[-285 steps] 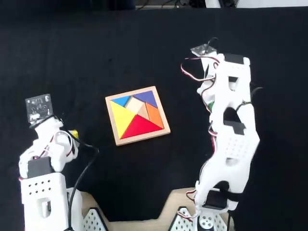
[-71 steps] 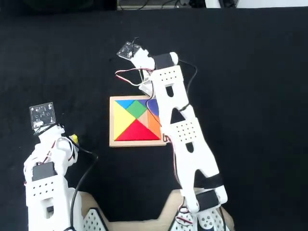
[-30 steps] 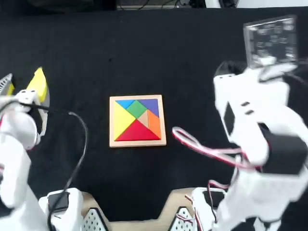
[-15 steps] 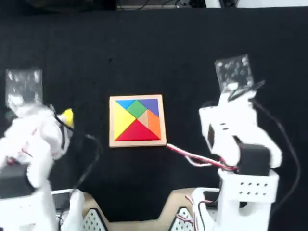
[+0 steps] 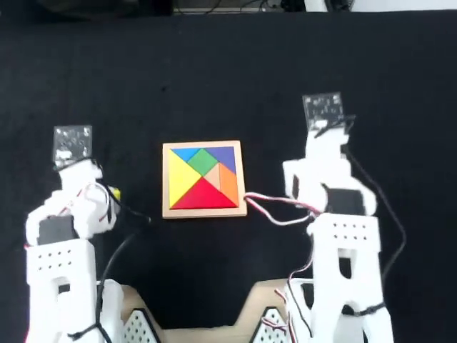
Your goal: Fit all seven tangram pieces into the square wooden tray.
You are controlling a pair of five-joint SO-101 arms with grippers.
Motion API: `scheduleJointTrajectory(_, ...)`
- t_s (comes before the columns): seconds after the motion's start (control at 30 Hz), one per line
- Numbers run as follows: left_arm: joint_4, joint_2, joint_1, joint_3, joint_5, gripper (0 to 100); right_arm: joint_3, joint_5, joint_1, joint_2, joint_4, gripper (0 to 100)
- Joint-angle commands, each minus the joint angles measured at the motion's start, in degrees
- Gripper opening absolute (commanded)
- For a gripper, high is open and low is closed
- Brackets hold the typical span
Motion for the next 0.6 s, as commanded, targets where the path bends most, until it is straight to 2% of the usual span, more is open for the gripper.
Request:
scheduleJointTrajectory(0.0, -7.38, -8.09, 1.19, 10.07, -3.08, 19, 9.27, -0.53, 2.81, -5.23, -12.04, 1.1)
scheduleJointTrajectory(0.13, -7.65, -21.63, 1.27, 16.13, -3.52, 19, 16.22, -0.53, 4.92, -17.10, -15.38, 1.1)
scheduleJointTrajectory(0.37, 0.97, -48.53, 1.63, 19.65, -3.96, 19, 30.20, 0.00, 4.57, -44.79, -17.14, 1.1)
scheduleJointTrajectory(0.5, -7.56, -42.37, 4.00, 21.58, -3.52, 19, 38.46, 3.16, 0.79, -59.12, -17.14, 1.1)
scheduleJointTrajectory(0.57, -10.29, -38.24, 7.08, 23.08, -3.52, 19, 37.85, 5.45, -2.64, -62.02, -10.90, 1.1)
